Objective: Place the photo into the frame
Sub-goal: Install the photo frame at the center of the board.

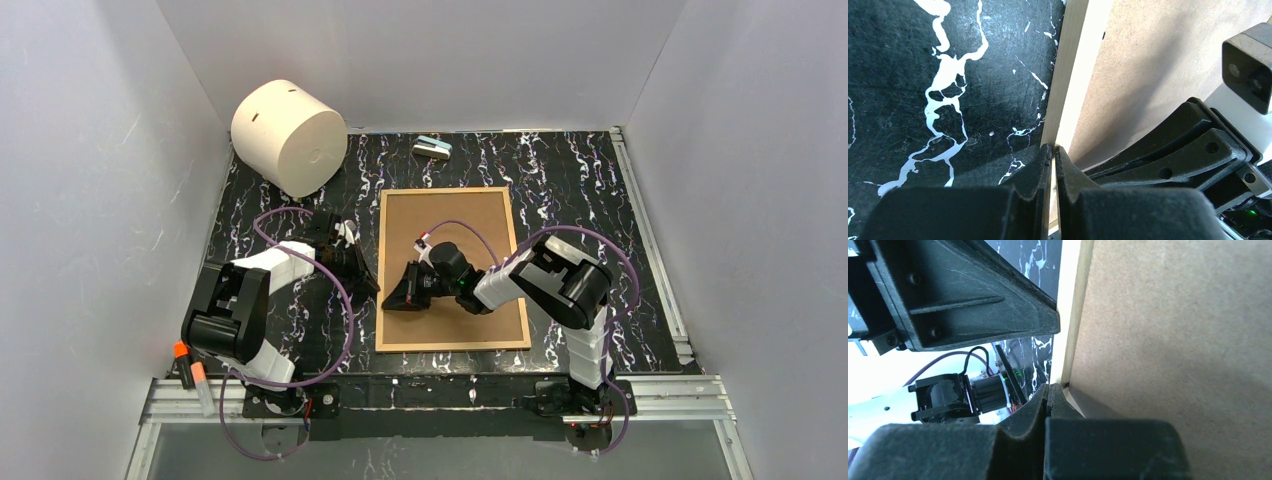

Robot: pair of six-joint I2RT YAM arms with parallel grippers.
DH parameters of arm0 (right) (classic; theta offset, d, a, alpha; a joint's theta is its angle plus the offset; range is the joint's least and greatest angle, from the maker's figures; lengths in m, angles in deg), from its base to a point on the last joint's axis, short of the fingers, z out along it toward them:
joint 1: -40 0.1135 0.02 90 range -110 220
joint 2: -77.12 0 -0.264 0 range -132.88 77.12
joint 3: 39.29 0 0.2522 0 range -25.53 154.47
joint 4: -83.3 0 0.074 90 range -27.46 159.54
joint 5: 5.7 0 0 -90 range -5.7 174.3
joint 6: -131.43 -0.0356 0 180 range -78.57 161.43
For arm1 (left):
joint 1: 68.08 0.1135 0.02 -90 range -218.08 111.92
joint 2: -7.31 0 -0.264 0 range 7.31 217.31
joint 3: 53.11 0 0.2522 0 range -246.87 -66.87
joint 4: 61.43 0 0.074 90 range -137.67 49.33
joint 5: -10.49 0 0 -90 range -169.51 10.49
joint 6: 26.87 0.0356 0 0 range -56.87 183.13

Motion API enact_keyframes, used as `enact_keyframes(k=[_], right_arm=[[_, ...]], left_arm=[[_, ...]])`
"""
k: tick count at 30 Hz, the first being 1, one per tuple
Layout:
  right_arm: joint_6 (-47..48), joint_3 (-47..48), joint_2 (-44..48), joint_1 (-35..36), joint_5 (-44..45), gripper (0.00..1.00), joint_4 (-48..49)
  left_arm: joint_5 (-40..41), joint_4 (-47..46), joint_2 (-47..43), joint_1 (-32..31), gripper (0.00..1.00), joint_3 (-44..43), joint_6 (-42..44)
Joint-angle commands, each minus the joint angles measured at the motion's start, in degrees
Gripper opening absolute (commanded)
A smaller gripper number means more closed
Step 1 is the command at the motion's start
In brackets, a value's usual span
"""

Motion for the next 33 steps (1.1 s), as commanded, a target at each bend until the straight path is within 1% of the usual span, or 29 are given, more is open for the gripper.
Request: enact_keyframes(k=[1, 3, 9, 20, 27, 30, 33], right_arm=[[-1.2, -0.1, -0.5, -0.3, -0.1, 0.04, 5.6], [-1.5, -0.1, -0.9, -0.3, 0.0, 0.03, 5.5], [0.0, 1.0, -1.3, -0.3, 1.6, 0.03, -0.4], [1.8, 1.9, -2.0, -0.2, 3.2, 0.04, -6.8], [4.2, 4.1, -2.5, 0.4, 6.3, 0.13, -15.9], [3.8, 2.9, -2.3, 0.4, 6.3, 0.15, -16.1], [3.8, 0.9, -1.6, 0.4, 5.2, 0.14, -13.8]], left_arm=[[7.5, 4.4, 4.9, -1.4, 0.01, 3.3, 2.8], [7.4, 4.4, 4.9, -1.4, 0.01, 3.4, 2.8], [7.5, 4.5, 4.9, -1.4, 0.01, 3.4, 2.8], [7.6, 4.5, 5.0, -1.4, 0.01, 3.4, 2.6], [7.8, 4.5, 4.9, -1.3, 0.01, 3.5, 2.4], [7.9, 4.5, 4.9, -1.3, 0.01, 3.5, 2.4], [8.1, 4.5, 4.9, -1.4, 0.01, 3.5, 2.3]])
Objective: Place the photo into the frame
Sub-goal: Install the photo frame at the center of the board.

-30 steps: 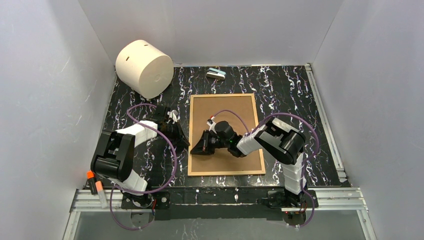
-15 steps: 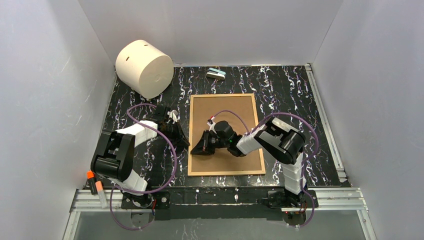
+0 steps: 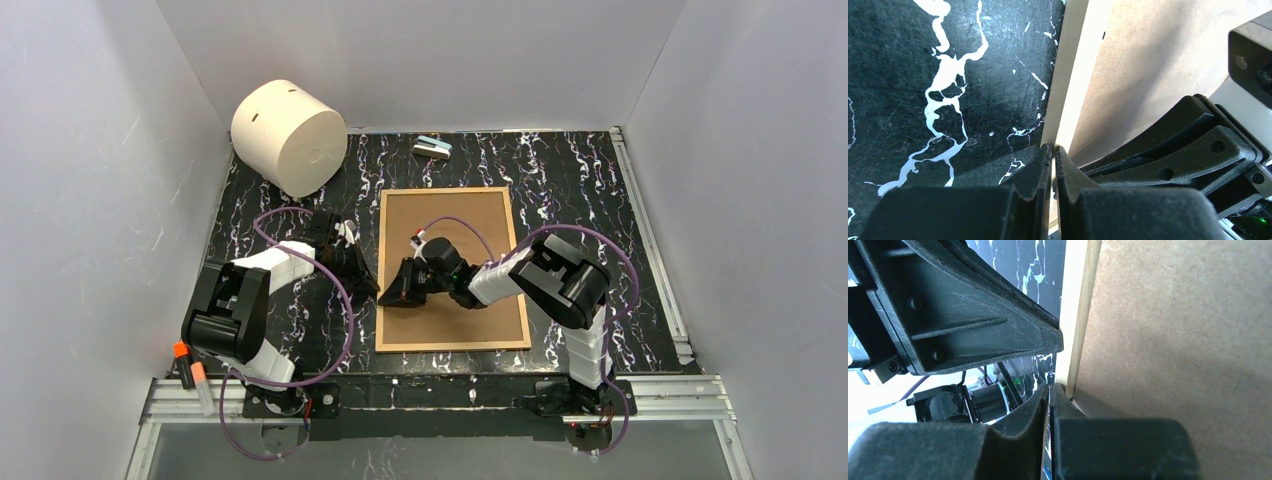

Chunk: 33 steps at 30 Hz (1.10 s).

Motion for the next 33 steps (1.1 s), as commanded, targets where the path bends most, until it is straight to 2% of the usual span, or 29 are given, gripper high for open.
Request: enact_keyframes(k=[1, 14, 21, 28, 33], right_arm=[[3.1, -3.8, -0.8, 0.2, 3.2, 0.12, -6.4], [3.0, -5.2, -1.1, 0.2, 0.8, 0.08, -3.0], [2.4, -5.6, -1.2, 0.1, 0.4, 0.1, -2.0], [-0.1, -8.5, 3.6, -0.3, 0.2, 0.12, 8.7], [-0.7, -8.7, 3.8, -0.5, -0.7, 0.12, 12.9]], left_arm=[[8.3, 4.3, 4.9, -1.5, 0.01, 3.5, 2.2], [8.6, 4.4, 5.2, -1.4, 0.01, 3.6, 1.9], [8.9, 4.3, 5.0, -1.4, 0.01, 3.8, 1.9], [9.0, 4.4, 5.3, -1.4, 0.01, 3.8, 1.9], [9.0, 4.4, 5.4, -1.4, 0.01, 3.8, 1.9]])
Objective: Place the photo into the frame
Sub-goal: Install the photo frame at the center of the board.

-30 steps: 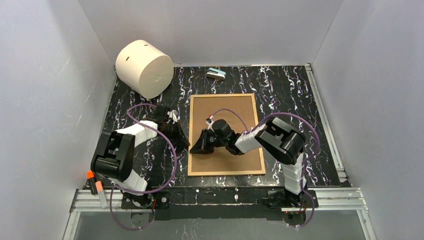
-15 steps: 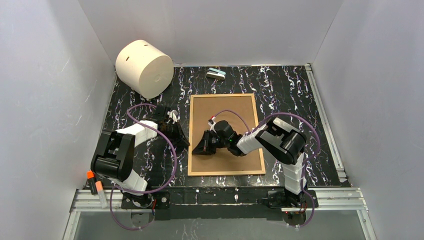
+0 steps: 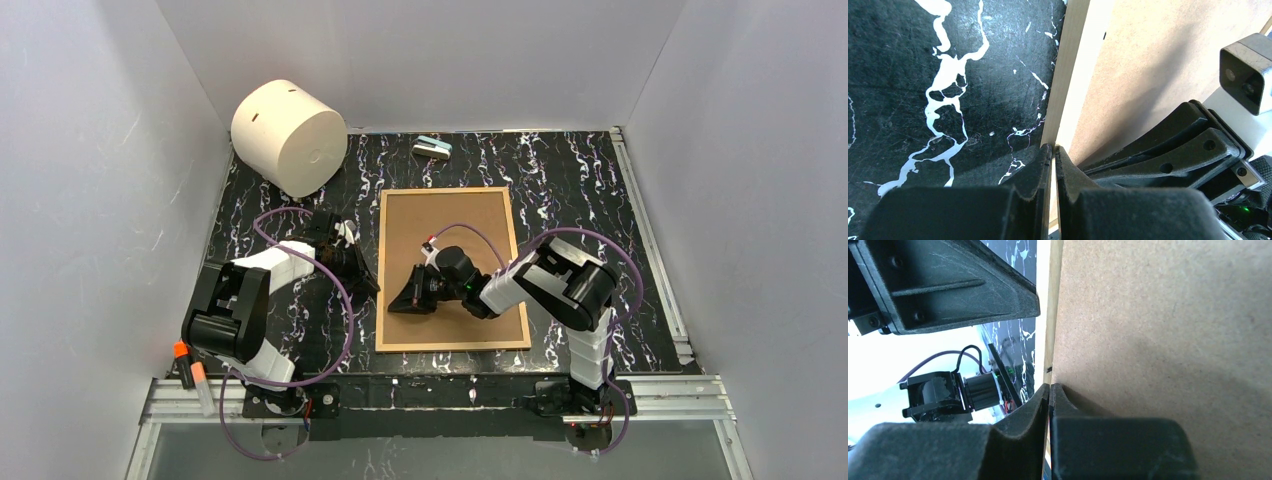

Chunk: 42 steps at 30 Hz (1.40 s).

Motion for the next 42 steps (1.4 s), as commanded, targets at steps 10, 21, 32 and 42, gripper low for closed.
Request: enact_keyframes(k=[10, 21, 32, 42], right_arm=[[-1.1, 1.8, -1.2, -0.2, -0.9, 0.11, 6.3], [-1.3, 2.8, -3.1, -0.1, -1.5, 0.11, 6.9], [-2.0, 3.2, -4.3, -0.2, -1.8, 0.09, 7.8], [-4.5, 1.6, -5.7, -0.2, -1.9, 0.03, 12.5]], left_arm=[[8.7, 4.4, 5.2, -1.4, 0.01, 3.9, 2.2], [8.7, 4.5, 5.5, -1.4, 0.01, 3.7, 2.3], [8.5, 4.4, 5.4, -1.5, 0.01, 3.8, 2.3], [8.4, 4.4, 5.2, -1.5, 0.01, 3.9, 2.3]])
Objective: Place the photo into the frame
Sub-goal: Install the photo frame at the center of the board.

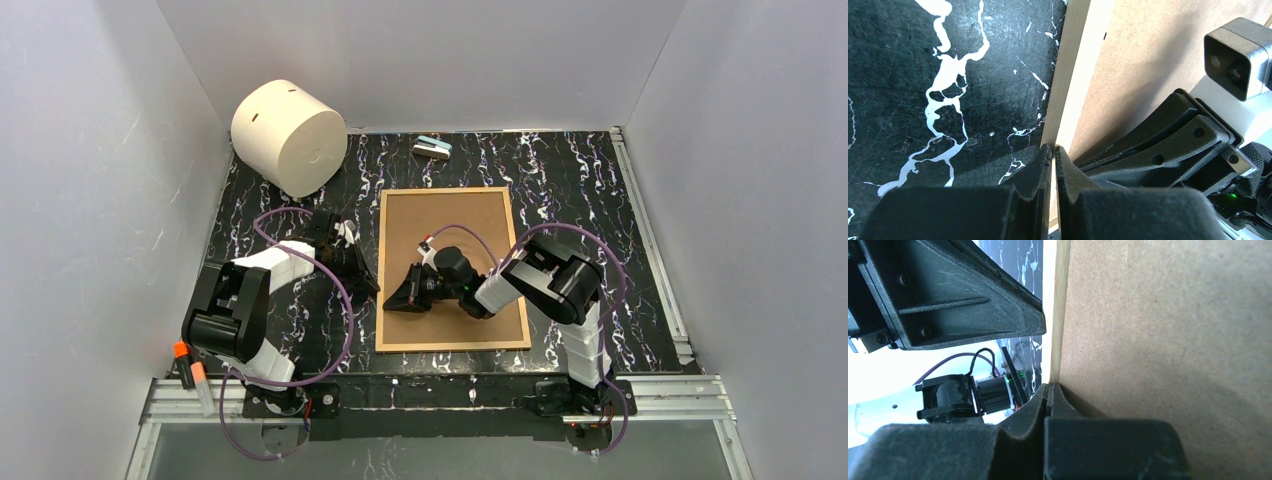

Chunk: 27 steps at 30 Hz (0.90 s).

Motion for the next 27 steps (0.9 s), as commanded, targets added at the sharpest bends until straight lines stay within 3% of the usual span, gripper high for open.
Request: enact_keyframes(k=[1, 21, 27], right_arm=[[-1.5, -0.3, -1.0, -0.2, -0.1, 0.03, 6.9], [-1.1, 0.4, -1.1, -0.4, -0.1, 0.02, 5.9], [0.3, 2.4, -0.9, -0.3, 1.5, 0.04, -1.8]], left_arm=[[8.6, 4.4, 5.0, -1.6, 0.01, 4.0, 2.3], [8.5, 4.4, 5.2, -1.5, 0.01, 4.0, 2.3], [8.5, 4.5, 5.3, -1.5, 0.01, 4.0, 2.3]])
